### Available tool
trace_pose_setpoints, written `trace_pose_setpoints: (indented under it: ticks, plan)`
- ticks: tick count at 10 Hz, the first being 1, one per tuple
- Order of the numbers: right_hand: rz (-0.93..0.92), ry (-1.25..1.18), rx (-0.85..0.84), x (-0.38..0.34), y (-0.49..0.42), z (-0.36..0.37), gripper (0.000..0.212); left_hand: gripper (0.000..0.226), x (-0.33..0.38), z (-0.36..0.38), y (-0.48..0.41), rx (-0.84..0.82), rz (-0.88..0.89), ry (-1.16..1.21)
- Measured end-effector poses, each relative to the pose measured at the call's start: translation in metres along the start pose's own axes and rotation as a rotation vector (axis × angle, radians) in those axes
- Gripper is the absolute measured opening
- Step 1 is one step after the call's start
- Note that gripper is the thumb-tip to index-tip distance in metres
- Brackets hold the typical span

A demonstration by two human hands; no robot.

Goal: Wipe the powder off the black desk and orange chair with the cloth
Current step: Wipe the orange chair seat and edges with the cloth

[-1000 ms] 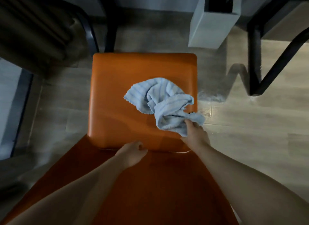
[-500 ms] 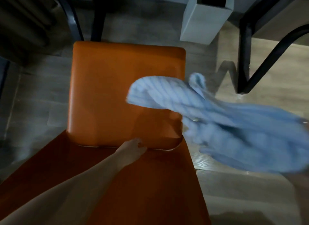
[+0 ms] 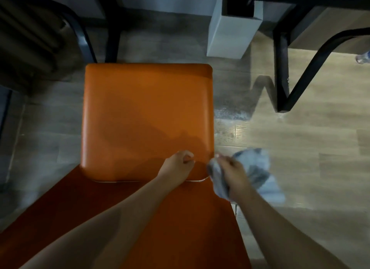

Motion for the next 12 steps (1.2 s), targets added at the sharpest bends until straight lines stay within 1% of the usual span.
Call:
trace_pose_setpoints:
  ticks: [1,2,3,4,5,6,7,8,9,10,11,12]
  plan:
    - [-0.053,0.412,0.021,0.024,-0.017,0.019,0.029,0.023,-0.016,0.004,0.002,0.005,-0.043,0.031]
    - [0.096,0.662,0.203,0.033,-0.034,0.009,0.025,0.023,-0.032,0.009,0.005,-0.029,-0.086,0.079]
    - [0.329,0.516,0.196,0.052,-0.038,0.0,0.046,0.023,-0.043,0.013,0.005,-0.071,-0.135,0.102]
    - [0.372,0.61,0.069,0.05,-0.053,0.004,0.037,0.026,-0.058,0.02,0.003,-0.115,-0.17,0.054]
    - [0.256,0.707,0.143,0.04,-0.07,0.013,0.031,0.028,-0.073,0.025,0.006,-0.156,-0.196,-0.104]
    - [0.211,0.705,0.21,0.038,-0.07,0.013,0.027,0.031,-0.085,0.028,0.01,-0.197,-0.239,-0.177]
    - [0.25,0.713,0.205,0.053,-0.054,-0.007,0.031,0.033,-0.091,0.027,0.013,-0.171,-0.24,-0.18]
    - [0.247,0.698,0.216,0.058,-0.051,-0.01,0.019,0.034,-0.089,0.026,0.007,-0.172,-0.253,-0.194]
    - [0.209,0.521,0.355,0.049,-0.066,0.0,0.018,0.033,-0.089,0.027,-0.001,-0.191,-0.243,-0.208]
    - [0.371,0.247,0.261,0.055,-0.063,-0.004,0.033,0.031,-0.091,0.027,-0.005,-0.198,-0.239,-0.163]
    - [0.4,0.223,0.159,0.065,-0.044,-0.017,0.029,0.034,-0.095,0.027,-0.002,-0.18,-0.269,-0.109]
    - [0.386,0.36,0.185,0.067,-0.041,-0.018,0.026,0.034,-0.094,0.029,0.0,-0.171,-0.285,-0.107]
Point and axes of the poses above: each hand's wrist, its own y-axis away from the middle knuckle, its own z-axis out of the palm, x = y × z, the point moved 4 cm from there along -y, towards the middle knuckle, and after that the axes turned 2 degrees about z, right-handed, at the moved point
